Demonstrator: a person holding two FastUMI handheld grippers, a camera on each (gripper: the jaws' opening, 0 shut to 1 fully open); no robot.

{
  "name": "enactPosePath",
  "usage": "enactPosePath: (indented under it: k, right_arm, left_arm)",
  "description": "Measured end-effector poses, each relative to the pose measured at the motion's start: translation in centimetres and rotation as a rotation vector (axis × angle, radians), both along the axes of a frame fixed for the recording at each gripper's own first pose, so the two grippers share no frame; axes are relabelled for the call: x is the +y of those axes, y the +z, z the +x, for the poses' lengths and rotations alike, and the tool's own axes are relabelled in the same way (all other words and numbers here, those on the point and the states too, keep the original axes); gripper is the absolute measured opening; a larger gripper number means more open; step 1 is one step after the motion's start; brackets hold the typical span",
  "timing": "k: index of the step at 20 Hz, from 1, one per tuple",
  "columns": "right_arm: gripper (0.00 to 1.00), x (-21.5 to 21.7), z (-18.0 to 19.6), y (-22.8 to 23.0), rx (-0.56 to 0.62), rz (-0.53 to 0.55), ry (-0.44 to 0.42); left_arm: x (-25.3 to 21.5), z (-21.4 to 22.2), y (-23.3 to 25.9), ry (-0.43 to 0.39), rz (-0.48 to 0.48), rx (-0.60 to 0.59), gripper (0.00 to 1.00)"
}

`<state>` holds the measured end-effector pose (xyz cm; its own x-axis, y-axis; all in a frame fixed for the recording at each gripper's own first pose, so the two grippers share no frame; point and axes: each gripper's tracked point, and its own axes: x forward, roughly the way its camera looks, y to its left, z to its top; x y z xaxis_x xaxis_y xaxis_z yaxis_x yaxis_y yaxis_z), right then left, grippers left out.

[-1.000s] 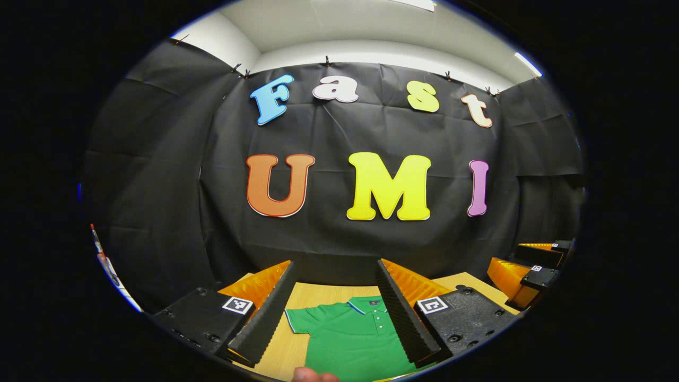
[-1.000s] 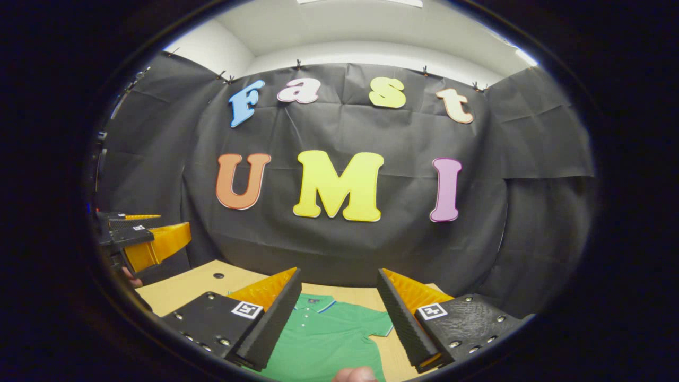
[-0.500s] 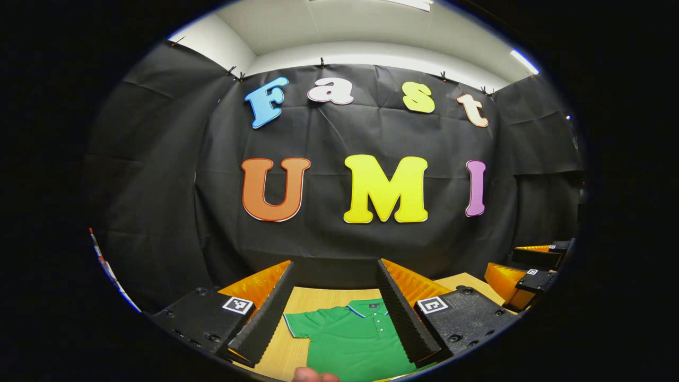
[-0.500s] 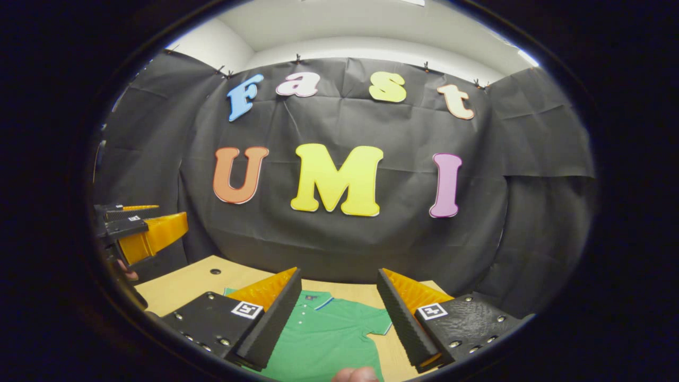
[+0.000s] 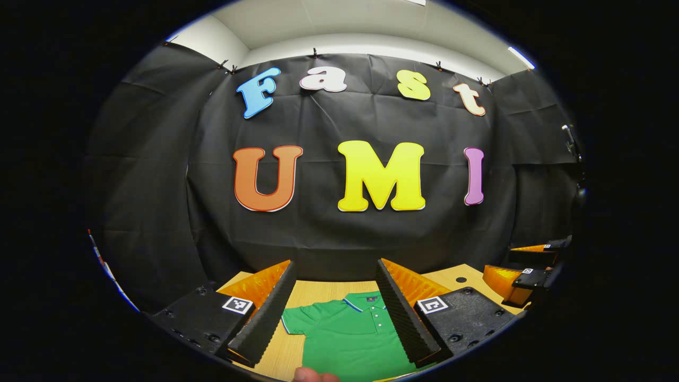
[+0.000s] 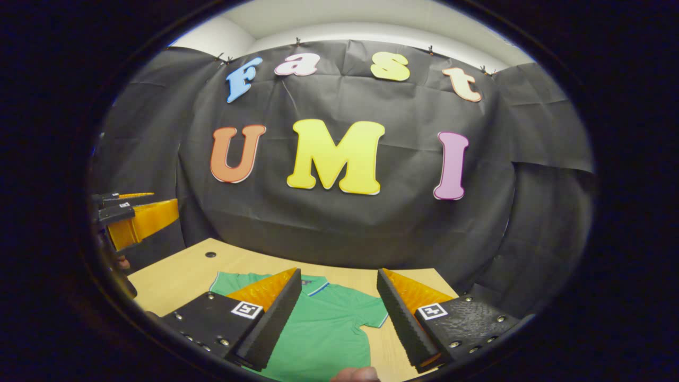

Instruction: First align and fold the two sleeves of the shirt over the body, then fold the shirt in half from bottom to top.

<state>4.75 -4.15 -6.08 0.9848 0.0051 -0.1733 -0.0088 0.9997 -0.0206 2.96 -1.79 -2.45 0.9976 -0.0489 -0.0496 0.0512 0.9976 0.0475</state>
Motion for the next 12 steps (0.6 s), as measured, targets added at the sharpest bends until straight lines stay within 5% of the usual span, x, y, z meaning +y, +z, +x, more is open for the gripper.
enactPosePath:
  k: [12]
  right_arm:
    - [0.90,-8.8,7.5,-8.0,0.162,-0.010,0.014]
  left_arm:
    - [-3.0,1.2,-5.6,0.029,0.019,0.155,0.97]
